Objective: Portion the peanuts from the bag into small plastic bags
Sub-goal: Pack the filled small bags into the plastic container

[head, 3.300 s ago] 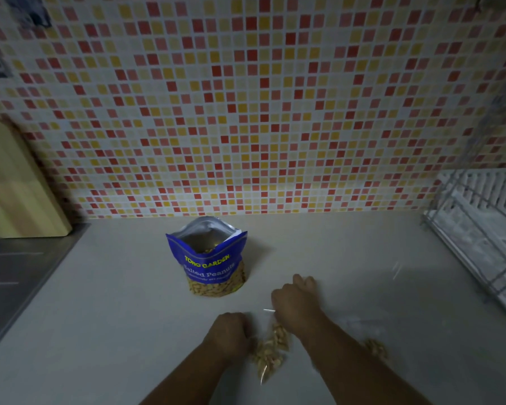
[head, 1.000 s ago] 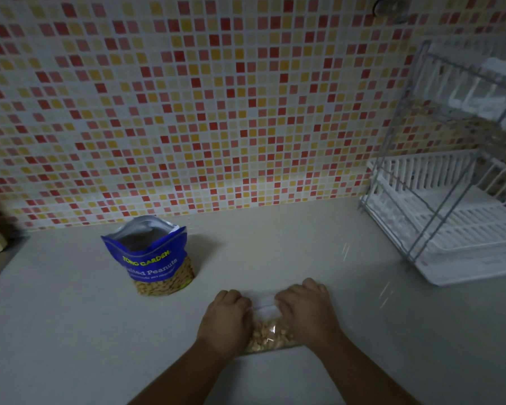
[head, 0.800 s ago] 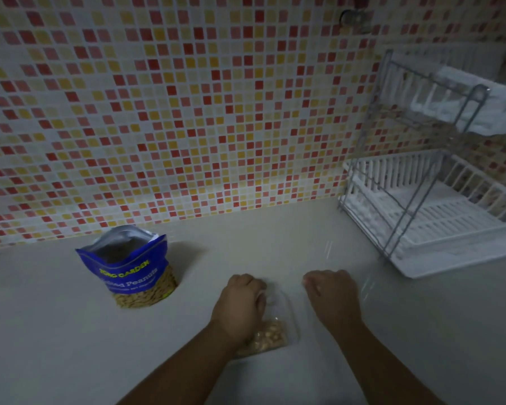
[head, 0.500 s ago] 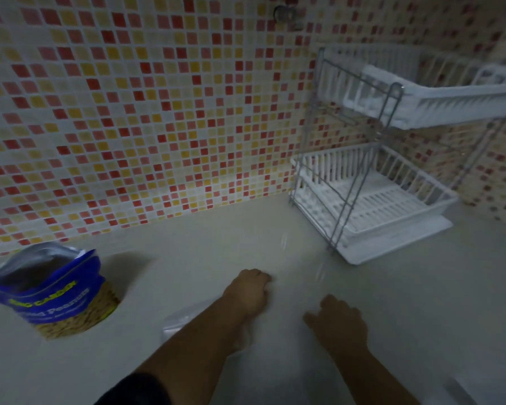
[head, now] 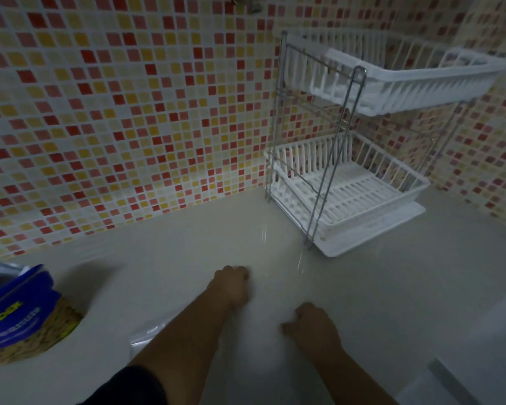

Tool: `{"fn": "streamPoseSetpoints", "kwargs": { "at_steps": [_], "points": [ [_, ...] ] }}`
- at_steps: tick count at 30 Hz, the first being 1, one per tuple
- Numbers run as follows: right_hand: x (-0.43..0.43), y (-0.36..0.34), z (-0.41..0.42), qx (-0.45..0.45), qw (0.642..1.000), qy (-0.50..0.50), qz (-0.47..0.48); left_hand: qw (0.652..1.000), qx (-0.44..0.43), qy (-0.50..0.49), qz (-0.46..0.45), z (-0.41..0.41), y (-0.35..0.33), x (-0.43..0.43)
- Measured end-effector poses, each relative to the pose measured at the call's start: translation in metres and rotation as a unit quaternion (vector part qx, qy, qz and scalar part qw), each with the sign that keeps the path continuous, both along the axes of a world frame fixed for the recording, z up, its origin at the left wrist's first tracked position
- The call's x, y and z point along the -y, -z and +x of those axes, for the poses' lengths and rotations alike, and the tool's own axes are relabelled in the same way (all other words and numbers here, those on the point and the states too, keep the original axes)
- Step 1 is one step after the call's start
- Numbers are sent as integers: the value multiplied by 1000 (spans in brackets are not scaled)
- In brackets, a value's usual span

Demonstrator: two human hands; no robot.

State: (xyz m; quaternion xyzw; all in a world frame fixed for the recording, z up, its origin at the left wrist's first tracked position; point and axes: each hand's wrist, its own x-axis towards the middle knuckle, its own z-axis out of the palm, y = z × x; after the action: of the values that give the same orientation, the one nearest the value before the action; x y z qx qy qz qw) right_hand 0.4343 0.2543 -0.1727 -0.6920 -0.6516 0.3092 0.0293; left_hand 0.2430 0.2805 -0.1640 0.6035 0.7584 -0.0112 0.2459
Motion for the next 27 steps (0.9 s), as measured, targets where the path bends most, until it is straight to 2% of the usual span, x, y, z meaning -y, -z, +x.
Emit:
{"fn": "streamPoseSetpoints", "kwargs": {
  "at_steps": [2,4,6,8,12,15,16,17,18,20,24,27],
  "points": [
    [-8,-1,3,-39,999,14,17,998,40,-22,34,-6,-8,0],
    [-16,-6,1,-91,994,28,61,987,94,-71,105,-14,-22,4],
    [-21,-16,-8,-150,979,24,138,960,164,-137,180,-25,-40,12],
    [-20,-27,-22,-210,952,-8,221,919,247,-197,237,-38,-56,28],
    [-6,-35,-59,-226,899,-146,345,802,414,-328,279,-67,-70,70],
    [12,-30,-85,-195,858,-254,402,664,547,-431,273,-87,-65,108],
    [18,-28,-92,-176,841,-293,420,633,565,-455,271,-93,-63,122],
    [24,-26,-98,-155,826,-326,434,622,565,-470,270,-98,-59,135],
    [30,-22,-102,-134,813,-355,442,628,553,-476,270,-103,-54,149],
    [40,-12,-107,-111,796,-395,445,658,512,-483,268,-108,-44,173],
    [57,-2,-107,-75,780,-447,431,710,439,-496,239,-113,-24,202],
    [62,-1,-104,-86,783,-461,410,716,417,-505,243,-109,-19,209]
  ]
}}
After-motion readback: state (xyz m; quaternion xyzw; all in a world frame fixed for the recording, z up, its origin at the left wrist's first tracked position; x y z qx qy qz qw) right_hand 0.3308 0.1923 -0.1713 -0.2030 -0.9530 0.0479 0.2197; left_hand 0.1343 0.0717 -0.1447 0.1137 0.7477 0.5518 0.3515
